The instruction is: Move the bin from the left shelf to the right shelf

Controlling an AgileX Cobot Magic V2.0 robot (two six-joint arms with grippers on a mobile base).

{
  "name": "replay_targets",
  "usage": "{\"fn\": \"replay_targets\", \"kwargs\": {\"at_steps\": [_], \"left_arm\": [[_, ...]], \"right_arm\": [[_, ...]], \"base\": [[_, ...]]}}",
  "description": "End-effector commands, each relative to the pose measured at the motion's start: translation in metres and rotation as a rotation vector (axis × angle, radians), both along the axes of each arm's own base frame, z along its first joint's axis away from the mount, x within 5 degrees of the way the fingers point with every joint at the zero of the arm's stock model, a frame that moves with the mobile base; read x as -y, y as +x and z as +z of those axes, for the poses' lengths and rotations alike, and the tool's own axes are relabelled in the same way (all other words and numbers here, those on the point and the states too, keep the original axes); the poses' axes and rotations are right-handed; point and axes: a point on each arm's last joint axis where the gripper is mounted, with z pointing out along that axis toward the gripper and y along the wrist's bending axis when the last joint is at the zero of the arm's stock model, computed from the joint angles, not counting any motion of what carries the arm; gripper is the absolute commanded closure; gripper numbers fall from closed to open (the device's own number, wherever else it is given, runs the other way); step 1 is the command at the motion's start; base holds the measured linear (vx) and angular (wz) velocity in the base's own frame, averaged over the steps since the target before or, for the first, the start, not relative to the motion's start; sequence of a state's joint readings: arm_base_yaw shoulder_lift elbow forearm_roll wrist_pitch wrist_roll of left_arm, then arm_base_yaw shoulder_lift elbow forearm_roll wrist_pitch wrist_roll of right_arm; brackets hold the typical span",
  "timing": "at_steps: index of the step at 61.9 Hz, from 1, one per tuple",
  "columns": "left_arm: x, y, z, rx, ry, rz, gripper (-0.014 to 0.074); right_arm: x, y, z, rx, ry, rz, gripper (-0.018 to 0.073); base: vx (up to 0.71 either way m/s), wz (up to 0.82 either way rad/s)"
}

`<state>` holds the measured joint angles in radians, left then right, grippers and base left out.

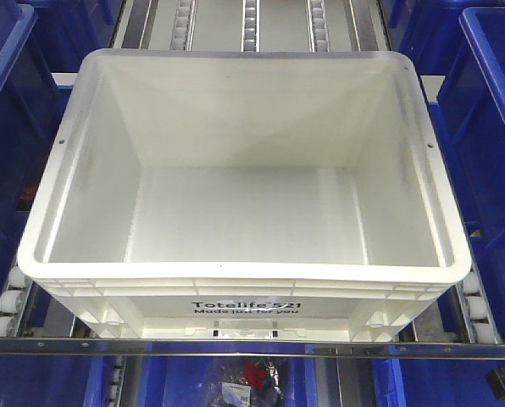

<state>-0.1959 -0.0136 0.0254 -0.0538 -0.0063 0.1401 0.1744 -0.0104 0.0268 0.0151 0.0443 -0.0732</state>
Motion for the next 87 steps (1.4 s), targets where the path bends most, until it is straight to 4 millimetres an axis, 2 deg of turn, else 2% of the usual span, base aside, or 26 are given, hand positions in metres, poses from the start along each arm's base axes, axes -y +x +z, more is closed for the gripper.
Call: {"fn": "replay_targets", "kwargs": {"at_steps": [1, 53, 58, 66, 76, 82, 87], "left_arm": [[-0.001, -0.003, 0.013, 0.096, -0.031, -0.002, 0.0604], [-0.001, -0.003, 0.013, 0.096, -0.031, -0.002, 0.0604], [-0.001, -0.003, 0.017, 0.135, -0.039, 0.000, 0.0604], [-0.002, -0.005, 0.025, 0.226, -0.059, 0.005, 0.0604], [-0.004, -0.012, 0.044, 0.367, -0.090, 0.011, 0.0604], [-0.005, -0.015, 0.060, 0.328, -0.155, -0.006, 0.0604], [-0.004, -0.018, 0.079, 0.216, -0.212, -0.032, 0.0604]], "right_arm": [[0.000, 0.000, 0.001, 0.069, 0.000, -0.003, 0.0567], [0.000, -0.001, 0.002, 0.079, 0.002, -0.003, 0.0567], [0.000, -0.001, 0.002, 0.081, 0.002, -0.003, 0.0567], [0.001, -0.002, 0.012, 0.181, 0.044, -0.003, 0.0567], [0.003, -0.007, 0.030, 0.321, 0.222, 0.007, 0.0567], [0.004, -0.010, 0.047, 0.303, 0.230, 0.014, 0.0567], [0.003, -0.015, 0.067, 0.242, 0.219, 0.022, 0.0567]], "base": [[0.00, 0.00], [0.00, 0.00], [0.00, 0.00], [0.00, 0.00], [0.00, 0.00], [0.00, 0.00], [0.00, 0.00]]}}
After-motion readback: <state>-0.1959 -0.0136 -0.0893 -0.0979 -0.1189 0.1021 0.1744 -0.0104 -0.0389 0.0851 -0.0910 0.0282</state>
